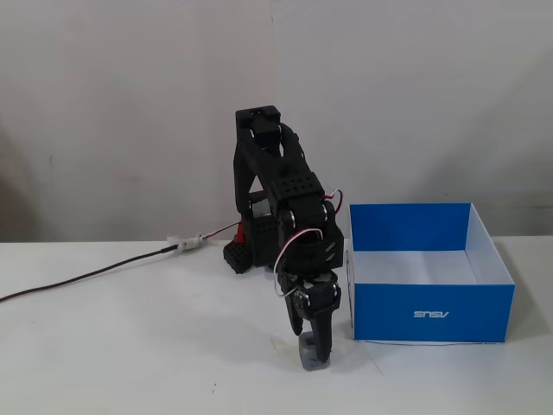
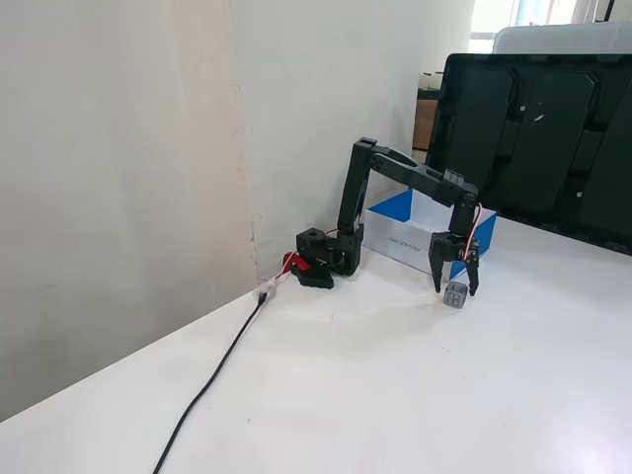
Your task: Pick the gray block and keep it in the box.
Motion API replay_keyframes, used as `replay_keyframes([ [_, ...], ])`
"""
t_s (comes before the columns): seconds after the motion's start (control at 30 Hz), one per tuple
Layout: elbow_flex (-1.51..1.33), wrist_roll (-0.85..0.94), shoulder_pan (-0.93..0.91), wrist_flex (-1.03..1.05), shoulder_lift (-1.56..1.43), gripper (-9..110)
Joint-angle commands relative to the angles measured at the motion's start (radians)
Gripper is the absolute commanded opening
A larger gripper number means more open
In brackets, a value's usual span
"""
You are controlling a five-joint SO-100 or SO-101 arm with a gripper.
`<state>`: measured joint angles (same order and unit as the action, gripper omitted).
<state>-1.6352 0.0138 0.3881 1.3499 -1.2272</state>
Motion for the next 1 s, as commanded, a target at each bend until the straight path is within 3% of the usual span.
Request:
replay_keyframes([
  [0.0,0.067,-0.012,-0.008,0.008,-0.023,15],
  [0.1,0.081,-0.012,-0.015,0.011,-0.015,0],
  [0.33,0.14,0.0,-0.072,0.109,-0.109,0],
  [0.57,0.097,0.003,-0.063,0.261,-0.612,0],
  [0.77,0.054,0.002,0.1,0.281,-0.905,0],
  [0.97,0.041,0.032,0.436,0.233,-0.923,0],
])
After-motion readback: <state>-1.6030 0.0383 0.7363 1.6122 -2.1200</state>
